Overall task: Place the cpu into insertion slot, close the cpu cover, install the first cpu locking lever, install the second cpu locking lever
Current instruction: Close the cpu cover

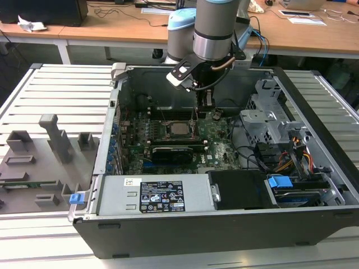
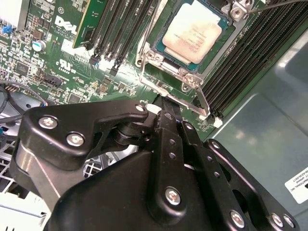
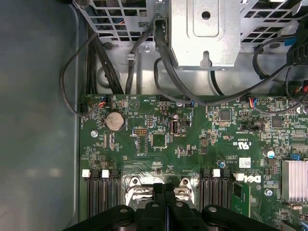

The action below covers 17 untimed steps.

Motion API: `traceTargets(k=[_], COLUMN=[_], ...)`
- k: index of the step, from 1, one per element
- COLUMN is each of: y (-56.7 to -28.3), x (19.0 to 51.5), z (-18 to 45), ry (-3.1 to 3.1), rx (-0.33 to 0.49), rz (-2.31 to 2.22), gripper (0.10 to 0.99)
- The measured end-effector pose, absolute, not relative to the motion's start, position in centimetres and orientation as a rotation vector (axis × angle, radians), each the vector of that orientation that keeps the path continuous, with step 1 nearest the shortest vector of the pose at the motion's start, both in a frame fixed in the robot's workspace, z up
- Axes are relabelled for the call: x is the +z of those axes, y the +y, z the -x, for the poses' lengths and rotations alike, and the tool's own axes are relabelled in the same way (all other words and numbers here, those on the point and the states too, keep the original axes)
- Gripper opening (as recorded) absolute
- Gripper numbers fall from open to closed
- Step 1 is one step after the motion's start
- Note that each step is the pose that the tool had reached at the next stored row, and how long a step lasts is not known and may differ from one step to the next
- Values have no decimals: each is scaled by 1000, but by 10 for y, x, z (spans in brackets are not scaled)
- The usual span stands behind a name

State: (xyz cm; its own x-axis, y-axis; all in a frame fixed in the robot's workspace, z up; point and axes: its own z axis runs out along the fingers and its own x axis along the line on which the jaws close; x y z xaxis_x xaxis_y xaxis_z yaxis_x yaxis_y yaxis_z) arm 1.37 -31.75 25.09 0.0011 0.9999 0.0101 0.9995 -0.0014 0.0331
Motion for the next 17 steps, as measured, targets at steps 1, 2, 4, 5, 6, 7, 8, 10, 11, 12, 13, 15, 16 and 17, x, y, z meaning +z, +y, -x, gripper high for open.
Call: traceTargets(k=[1,2,4,5,6,7,8,10,11,12,13,15,16,17], y=[-318,-318,-318,-318,-318,-318,-318,-318,-318,-318,-318,-318,-318,-318], x=[251,251,251,251,251,251,251,251,251,251,251,251,251,251], z=[-13,-13,-12,-12,-12,-11,-11,-10,-10,-10,-9,-8,-8,-8], ry=[2208,2208,2208,2208,2208,2208,2208,2208,2208,2208,2208,2208,2208,2208], rx=[48,48,48,48,48,48,48,48,48,48,48,48,48,48], rz=[-2211,-2211,-2211,-2211,-2211,-2211,-2211,-2211,-2211,-2211,-2211,-2211,-2211,-2211], gripper=[106,106,106,106,106,106,106,106,106,106,106,106,106,106])
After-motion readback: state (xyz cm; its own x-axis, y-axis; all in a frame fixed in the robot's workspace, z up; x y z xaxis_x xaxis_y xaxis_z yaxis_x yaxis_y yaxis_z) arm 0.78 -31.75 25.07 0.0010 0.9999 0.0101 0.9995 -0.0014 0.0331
